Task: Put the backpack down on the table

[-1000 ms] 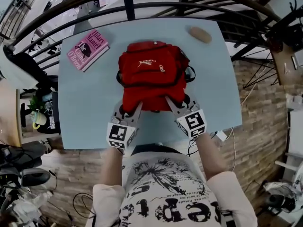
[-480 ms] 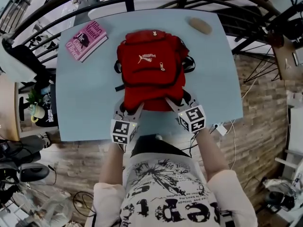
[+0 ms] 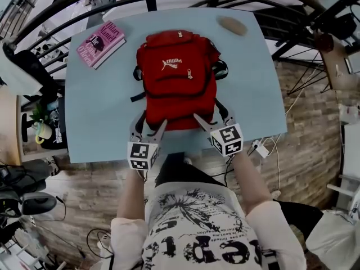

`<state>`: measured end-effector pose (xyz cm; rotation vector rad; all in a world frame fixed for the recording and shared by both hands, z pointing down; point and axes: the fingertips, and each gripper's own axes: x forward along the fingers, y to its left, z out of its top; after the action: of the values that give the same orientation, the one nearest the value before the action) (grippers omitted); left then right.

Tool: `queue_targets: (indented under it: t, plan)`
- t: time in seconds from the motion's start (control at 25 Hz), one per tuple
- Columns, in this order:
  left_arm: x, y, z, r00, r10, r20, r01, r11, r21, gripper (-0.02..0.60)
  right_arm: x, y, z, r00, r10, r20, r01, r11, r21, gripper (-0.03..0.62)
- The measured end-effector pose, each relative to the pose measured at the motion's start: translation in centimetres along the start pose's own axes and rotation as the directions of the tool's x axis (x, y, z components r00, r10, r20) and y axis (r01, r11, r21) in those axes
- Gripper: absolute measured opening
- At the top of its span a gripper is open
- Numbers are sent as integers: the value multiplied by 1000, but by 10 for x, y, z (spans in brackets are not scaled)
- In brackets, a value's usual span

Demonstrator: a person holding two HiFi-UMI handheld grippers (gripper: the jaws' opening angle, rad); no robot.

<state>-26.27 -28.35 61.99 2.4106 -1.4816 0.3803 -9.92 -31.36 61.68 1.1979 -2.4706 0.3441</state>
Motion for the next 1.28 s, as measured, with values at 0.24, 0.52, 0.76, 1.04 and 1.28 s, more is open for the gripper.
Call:
queue_targets:
  t: [0.24, 0.52, 0.76, 1.04, 1.28]
  plan:
    - [-24, -7, 28, 996, 18, 92, -22, 999, 43, 296, -21, 14, 10, 999, -19, 32, 21, 998, -53, 350]
    - [-50, -23, 54, 987, 21, 159, -36, 995, 92, 175, -51, 25, 45, 991, -52, 125, 59, 997, -49, 251]
    - [-70, -45, 101, 965, 21, 261, -75, 978, 196, 41, -84, 29, 92, 969, -83, 235, 97, 994, -51, 50]
    - [-103, -58, 165, 936, 6, 352, -84, 975, 206, 25, -118, 46, 138, 938, -82, 335, 134, 982, -136, -5]
    - [-118, -73, 191, 937, -28, 348, -60, 969, 241, 25, -133, 64, 162, 931, -56, 361, 131, 974, -186, -6]
